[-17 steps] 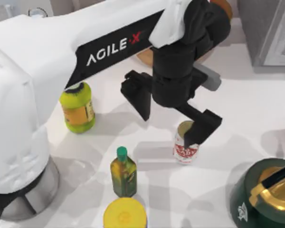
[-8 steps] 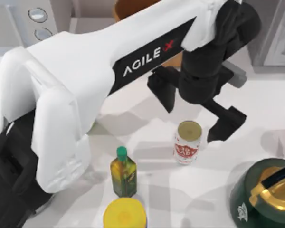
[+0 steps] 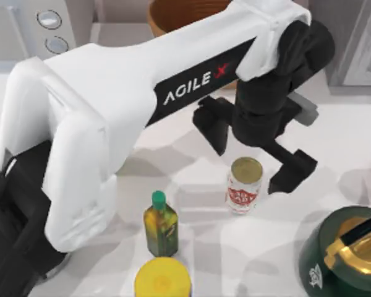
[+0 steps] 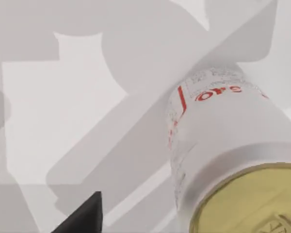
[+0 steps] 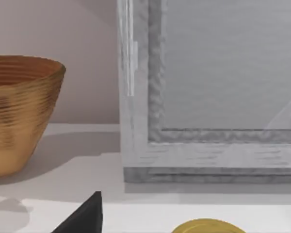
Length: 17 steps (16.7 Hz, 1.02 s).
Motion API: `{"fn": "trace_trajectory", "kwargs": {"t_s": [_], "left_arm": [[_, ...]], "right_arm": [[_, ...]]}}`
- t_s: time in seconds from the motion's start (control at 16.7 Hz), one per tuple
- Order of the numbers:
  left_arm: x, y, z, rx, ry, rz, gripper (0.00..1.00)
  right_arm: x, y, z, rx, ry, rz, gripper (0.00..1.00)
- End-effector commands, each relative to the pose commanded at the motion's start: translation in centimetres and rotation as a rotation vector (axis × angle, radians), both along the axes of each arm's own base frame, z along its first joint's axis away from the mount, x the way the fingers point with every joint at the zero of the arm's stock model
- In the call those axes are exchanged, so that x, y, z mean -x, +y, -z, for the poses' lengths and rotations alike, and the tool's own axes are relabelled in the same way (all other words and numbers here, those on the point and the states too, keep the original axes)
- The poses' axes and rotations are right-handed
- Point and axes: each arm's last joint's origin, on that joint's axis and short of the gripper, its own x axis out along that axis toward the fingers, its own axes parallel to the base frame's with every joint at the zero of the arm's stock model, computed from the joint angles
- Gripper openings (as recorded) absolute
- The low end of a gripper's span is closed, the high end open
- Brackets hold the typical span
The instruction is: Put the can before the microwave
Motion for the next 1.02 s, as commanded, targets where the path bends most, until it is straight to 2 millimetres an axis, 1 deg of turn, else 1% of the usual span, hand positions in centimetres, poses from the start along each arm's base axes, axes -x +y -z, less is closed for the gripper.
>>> {"fn": "trace_trajectory", "kwargs": {"t_s": [0.18, 0.3, 0.54, 1.02], "left_arm": [[0.1, 0.0, 2.5, -0.001, 0.001, 0.000, 1.00], [0.1, 0.0, 3.6, 0.000, 0.000, 0.000, 1.00], [0.2, 0.0, 3.8, 0.000, 0.000, 0.000, 1.00], [0.2, 0.0, 3.8, 0.000, 0.000, 0.000, 0.40]], "right_arm": [[0.0, 0.0, 0.0, 0.000, 0.000, 0.000, 1.00], [0.0, 0.0, 0.0, 0.000, 0.000, 0.000, 1.00], [0.0, 0.0, 0.0, 0.000, 0.000, 0.000, 1.00], [0.0, 0.0, 0.0, 0.000, 0.000, 0.000, 1.00]]}}
